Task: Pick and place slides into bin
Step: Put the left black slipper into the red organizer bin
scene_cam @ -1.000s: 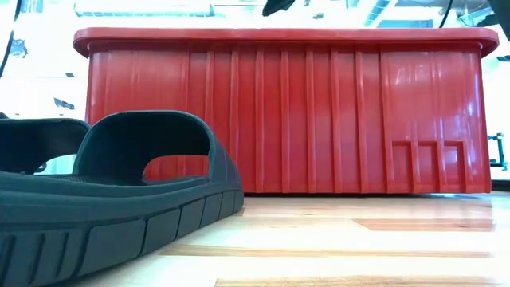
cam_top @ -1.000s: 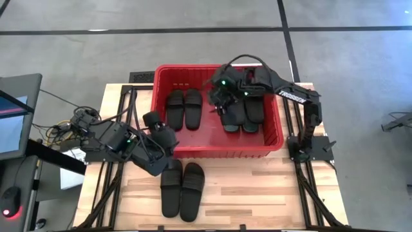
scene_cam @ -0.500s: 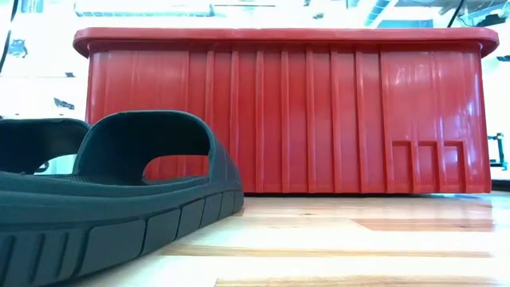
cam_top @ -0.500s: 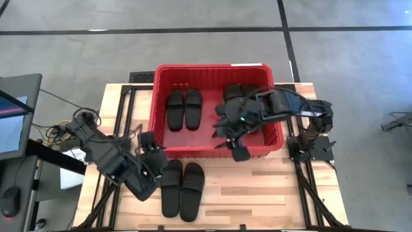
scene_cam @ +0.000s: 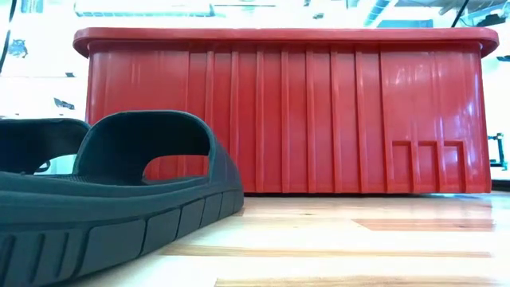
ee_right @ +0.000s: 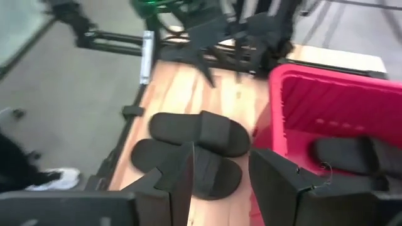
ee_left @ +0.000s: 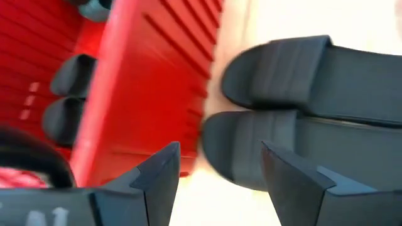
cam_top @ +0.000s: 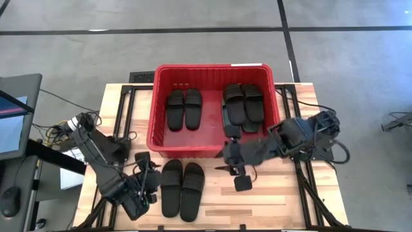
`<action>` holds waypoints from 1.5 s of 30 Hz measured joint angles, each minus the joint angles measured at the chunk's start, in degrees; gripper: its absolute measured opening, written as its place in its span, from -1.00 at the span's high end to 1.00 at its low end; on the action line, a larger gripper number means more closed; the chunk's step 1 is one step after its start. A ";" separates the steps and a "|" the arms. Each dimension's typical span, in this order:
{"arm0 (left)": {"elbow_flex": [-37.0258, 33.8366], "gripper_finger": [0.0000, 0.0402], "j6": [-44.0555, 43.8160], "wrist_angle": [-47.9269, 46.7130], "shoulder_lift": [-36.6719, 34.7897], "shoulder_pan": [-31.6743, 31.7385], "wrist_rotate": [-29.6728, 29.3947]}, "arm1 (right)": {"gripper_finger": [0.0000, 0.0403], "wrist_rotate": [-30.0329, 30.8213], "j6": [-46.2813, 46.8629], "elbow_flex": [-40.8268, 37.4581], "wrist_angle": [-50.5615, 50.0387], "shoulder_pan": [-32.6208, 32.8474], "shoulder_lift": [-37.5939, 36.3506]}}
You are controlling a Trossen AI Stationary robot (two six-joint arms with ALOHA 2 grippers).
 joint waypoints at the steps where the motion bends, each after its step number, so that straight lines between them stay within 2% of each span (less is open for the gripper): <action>1: -1.04 -0.03 0.13 1.65 0.01 -0.41 0.06 | 0.32 2.33 1.04 -0.35 -0.02 1.00 0.02; 13: -12.85 -0.03 3.48 23.12 0.00 -2.79 6.12 | 0.34 23.70 17.85 -11.83 -0.57 11.88 0.11; 18: -14.82 -0.03 3.45 26.74 0.06 -2.71 4.45 | 0.34 33.38 24.75 -16.62 -3.73 15.40 0.11; 21: -15.75 -0.03 3.75 27.18 0.06 -2.17 2.53 | 0.34 38.18 32.60 -18.12 -9.21 17.27 0.07; 27: -18.72 -0.03 7.98 31.81 0.17 -1.36 4.33 | 0.34 42.05 51.40 -21.16 -21.48 21.30 0.07; 32: -19.83 -0.03 11.58 35.89 0.44 -0.82 2.56 | 0.34 45.95 60.84 -23.71 -25.49 24.25 0.07; 38: -20.20 -0.03 17.00 38.30 4.73 -0.29 5.07 | 0.35 46.79 61.89 -24.73 -25.43 25.24 -0.04; 45: -20.18 -0.03 14.72 36.67 9.30 -0.18 3.99 | 0.37 46.81 61.89 -24.73 -25.41 24.91 -0.04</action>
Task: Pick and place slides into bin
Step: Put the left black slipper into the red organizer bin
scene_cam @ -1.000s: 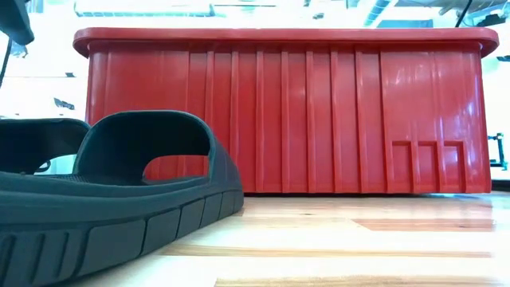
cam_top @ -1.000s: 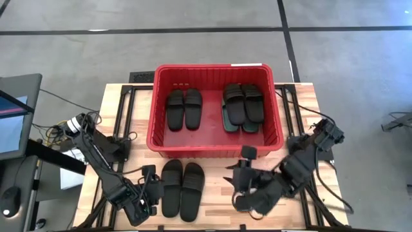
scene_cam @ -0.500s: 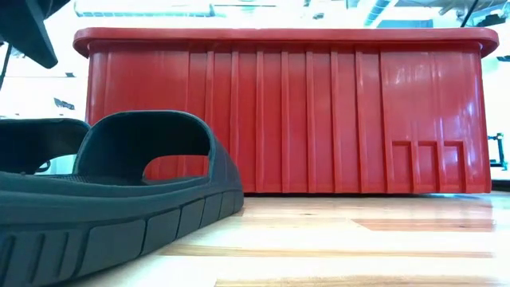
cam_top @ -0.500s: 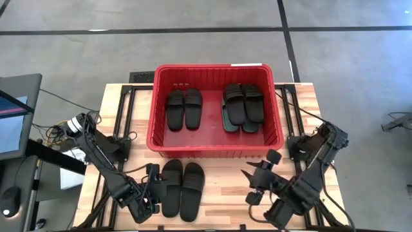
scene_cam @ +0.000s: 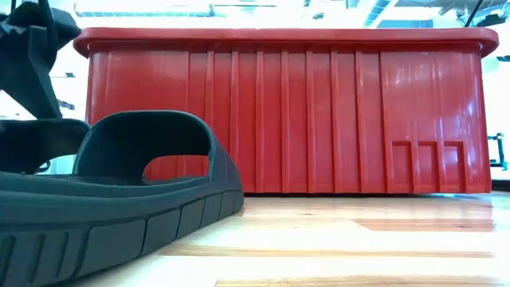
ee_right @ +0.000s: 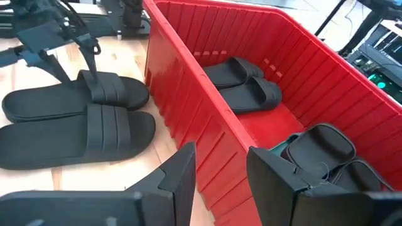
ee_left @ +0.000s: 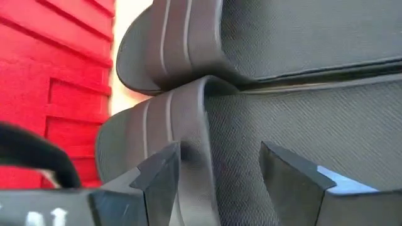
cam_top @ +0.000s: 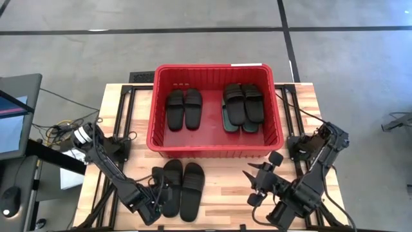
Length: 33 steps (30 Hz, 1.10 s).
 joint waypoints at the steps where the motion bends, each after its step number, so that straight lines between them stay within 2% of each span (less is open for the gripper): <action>1: 0.00 -0.03 -0.70 -0.28 0.38 0.00 -0.17 | 0.37 -0.12 0.00 0.00 0.00 0.00 0.00; 8: 0.36 -0.03 -5.39 -2.49 1.11 0.04 -3.03 | 0.37 -0.74 2.60 0.02 0.02 0.27 0.00; 15: 0.90 -0.03 -4.58 -4.01 1.11 0.95 -3.32 | 0.37 -1.60 3.49 0.02 0.81 2.14 -1.27; 18: 0.90 -0.03 -4.11 -4.42 1.11 1.40 -3.14 | 0.37 -3.32 -2.32 0.02 6.07 2.94 -4.57; 25: 0.90 -0.03 -4.11 -4.51 1.11 2.84 -3.10 | 0.37 -14.08 -27.37 0.13 26.12 1.53 -14.50; 33: 0.90 -0.03 -4.46 -4.47 1.11 4.80 -1.87 | 0.37 -15.02 -39.46 0.13 27.71 -0.46 -23.74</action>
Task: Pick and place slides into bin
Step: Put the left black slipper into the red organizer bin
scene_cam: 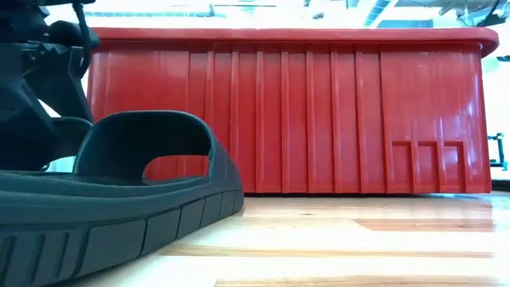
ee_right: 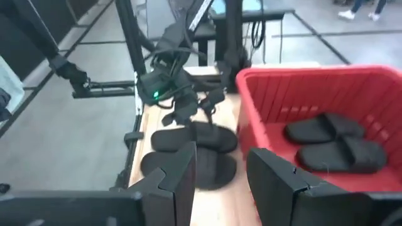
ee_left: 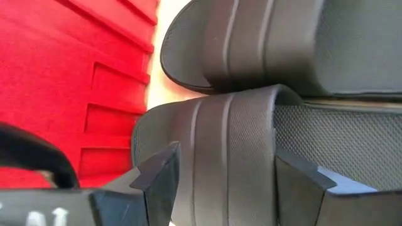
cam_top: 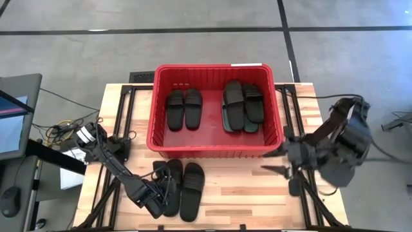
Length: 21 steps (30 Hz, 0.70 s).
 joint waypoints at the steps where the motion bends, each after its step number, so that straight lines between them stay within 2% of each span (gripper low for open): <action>1: 0.00 -0.03 -0.20 0.00 0.00 0.27 -0.01 | 0.37 0.41 -0.90 0.00 -0.19 -0.26 -0.77; 7: 0.04 0.04 -1.38 0.05 0.00 2.18 3.06 | 0.37 1.56 -2.73 -0.02 -2.11 -1.76 -2.95; 10: 0.07 0.24 -2.63 0.14 0.00 2.47 3.98 | 0.37 1.55 -2.73 -0.02 -2.85 -1.74 -2.92; 15: 0.32 0.85 -5.59 -0.40 -0.04 2.48 5.23 | 0.37 1.35 -2.68 -0.04 -5.37 -1.66 -2.22; 16: 0.54 0.92 -6.17 -0.71 -0.04 2.44 5.32 | 0.37 1.37 -2.63 -0.03 -5.56 -1.66 -2.12; 21: 3.95 0.96 -8.47 -4.05 -0.04 2.22 6.03 | 0.37 1.57 -2.68 -0.04 -6.94 -1.66 -1.99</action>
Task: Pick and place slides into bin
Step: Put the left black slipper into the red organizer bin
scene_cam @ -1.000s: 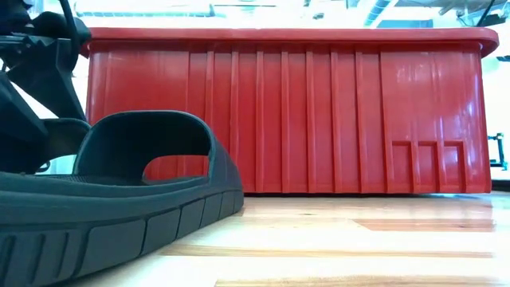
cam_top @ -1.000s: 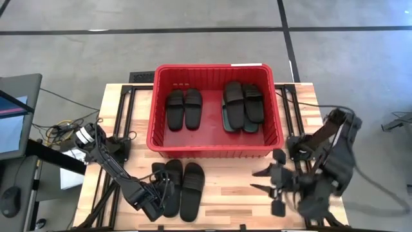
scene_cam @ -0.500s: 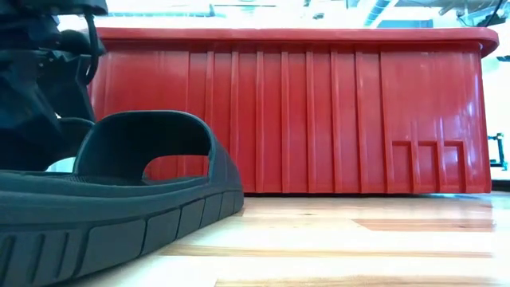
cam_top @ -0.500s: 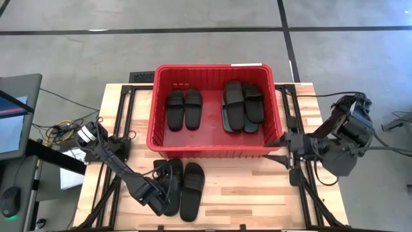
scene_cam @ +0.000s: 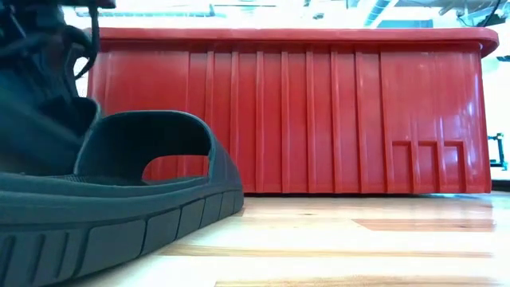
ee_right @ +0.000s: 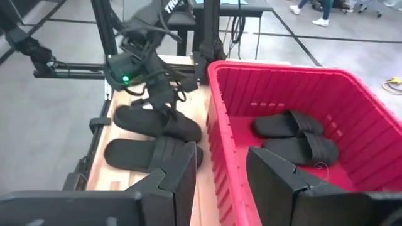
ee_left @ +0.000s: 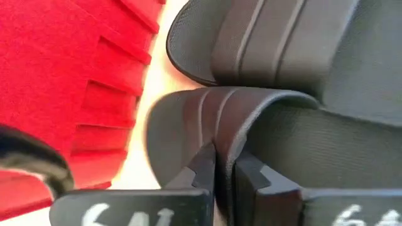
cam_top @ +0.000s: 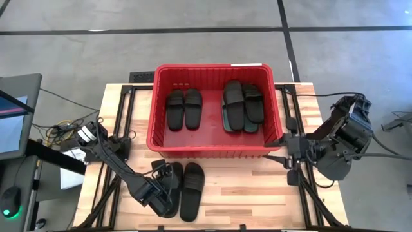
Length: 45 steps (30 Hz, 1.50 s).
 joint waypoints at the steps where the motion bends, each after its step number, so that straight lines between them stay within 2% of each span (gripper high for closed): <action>1: 1.14 0.97 -0.10 -1.68 0.00 -0.02 0.16 | 0.37 0.29 0.00 0.00 -0.38 0.00 -0.02; 9: 14.59 0.99 -0.02 -18.78 0.02 -0.23 2.00 | 0.37 1.56 -0.04 0.00 -3.30 -0.07 -0.15; 18: 35.15 0.99 1.69 -34.95 0.02 -0.76 6.40 | 0.37 2.43 -0.53 0.00 -7.07 -0.07 -0.88; 21: 42.46 1.00 1.71 -38.85 0.04 -0.76 3.56 | 0.37 2.43 -1.62 0.00 -7.06 -0.07 -1.89; 26: 50.68 1.00 6.72 -39.06 -0.41 1.04 -6.58 | 0.37 4.96 -3.53 0.00 -7.37 -0.15 -4.09; 29: 53.93 1.00 10.98 -39.14 -0.66 3.70 -11.87 | 0.37 7.29 -3.64 0.00 -9.02 -0.72 -5.79; 33: 56.04 1.00 19.09 -39.14 -0.64 8.34 -16.00 | 0.37 5.76 -3.06 0.00 -10.59 -0.81 -8.48; 36: 56.05 1.00 27.08 -39.15 -0.58 12.82 -16.83 | 0.37 5.11 -0.38 -0.02 -10.01 -0.81 -10.78; 38: 56.05 1.00 33.17 -39.16 -0.57 16.07 -17.42 | 0.37 2.24 -2.36 0.00 -10.05 -0.90 -12.46; 42: 56.05 1.00 42.06 -39.14 -0.57 23.27 -17.79 | 0.37 0.56 -7.22 0.05 -9.56 -2.33 -14.00; 45: 56.05 1.00 47.95 -39.13 -0.57 29.18 -17.90 | 0.37 -3.02 -7.71 -0.09 -10.89 -4.19 -15.40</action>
